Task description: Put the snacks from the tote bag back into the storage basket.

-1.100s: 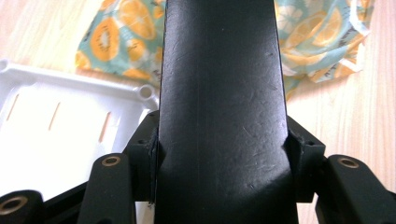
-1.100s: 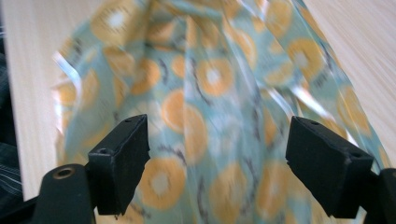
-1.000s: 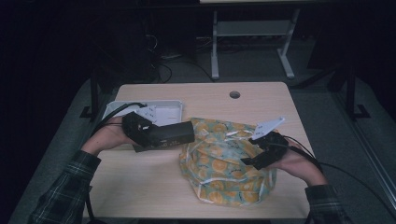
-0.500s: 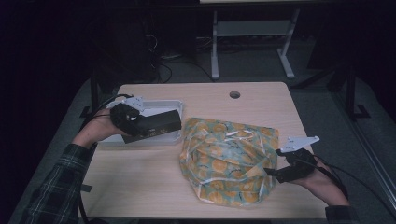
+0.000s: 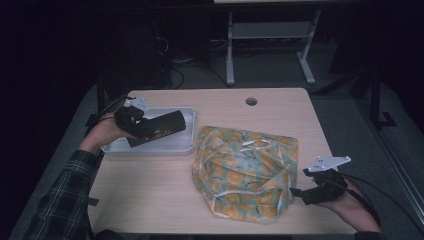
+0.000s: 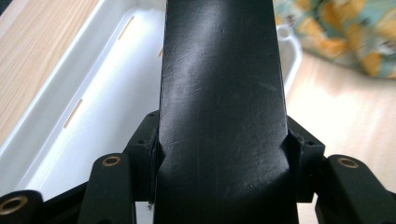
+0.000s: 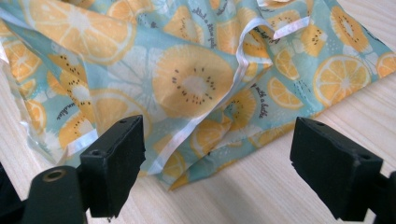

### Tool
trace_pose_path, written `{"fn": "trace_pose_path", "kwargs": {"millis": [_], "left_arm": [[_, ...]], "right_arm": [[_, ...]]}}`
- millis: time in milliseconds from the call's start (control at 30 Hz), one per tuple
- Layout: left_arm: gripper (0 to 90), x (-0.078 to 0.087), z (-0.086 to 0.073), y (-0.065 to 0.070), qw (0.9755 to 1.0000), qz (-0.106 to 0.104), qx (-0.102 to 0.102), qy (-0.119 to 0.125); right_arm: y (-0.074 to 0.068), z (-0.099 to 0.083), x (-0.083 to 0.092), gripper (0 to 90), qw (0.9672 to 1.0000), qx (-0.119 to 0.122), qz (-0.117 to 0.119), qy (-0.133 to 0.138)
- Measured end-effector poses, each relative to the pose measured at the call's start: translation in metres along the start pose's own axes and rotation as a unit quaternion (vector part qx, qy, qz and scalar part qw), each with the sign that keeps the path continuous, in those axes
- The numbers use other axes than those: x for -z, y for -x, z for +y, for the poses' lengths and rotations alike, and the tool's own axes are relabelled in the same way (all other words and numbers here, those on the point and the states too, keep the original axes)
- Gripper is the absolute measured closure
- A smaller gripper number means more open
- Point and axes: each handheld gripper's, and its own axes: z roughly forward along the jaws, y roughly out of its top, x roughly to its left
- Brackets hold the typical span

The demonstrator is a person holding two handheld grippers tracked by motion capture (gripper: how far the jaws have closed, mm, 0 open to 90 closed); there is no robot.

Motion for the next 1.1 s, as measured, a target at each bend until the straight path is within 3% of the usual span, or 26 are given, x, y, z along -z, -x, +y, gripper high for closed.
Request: {"fn": "trace_pose_path", "kwargs": {"millis": [400, 633, 767, 833, 1100], "left_arm": [[41.8, -0.029, -0.016, -0.028, 0.9991, 0.011, 0.031, -0.027], [41.7, -0.043, -0.021, -0.032, 0.9986, 0.013, 0.029, -0.043], [41.6, -0.048, -0.026, -0.033, 0.9989, 0.011, 0.031, -0.032], [41.5, -0.051, -0.03, -0.032, 0.9989, 0.006, 0.042, -0.019], [40.8, -0.051, -0.034, -0.033, 0.9991, -0.002, 0.036, -0.023]], "right_arm": [[-0.001, -0.011, 0.004, 17.1, 0.9999, -0.009, -0.004, -0.004], [0.0, -0.014, 0.005, 17.1, 0.9999, -0.011, -0.005, -0.006], [0.0, -0.014, 0.004, 17.1, 0.9999, -0.01, -0.004, -0.006], [0.0, -0.014, 0.004, 17.1, 0.9999, -0.01, -0.004, -0.007], [0.0, -0.014, 0.002, 17.1, 0.9999, -0.01, -0.003, -0.01]]}}
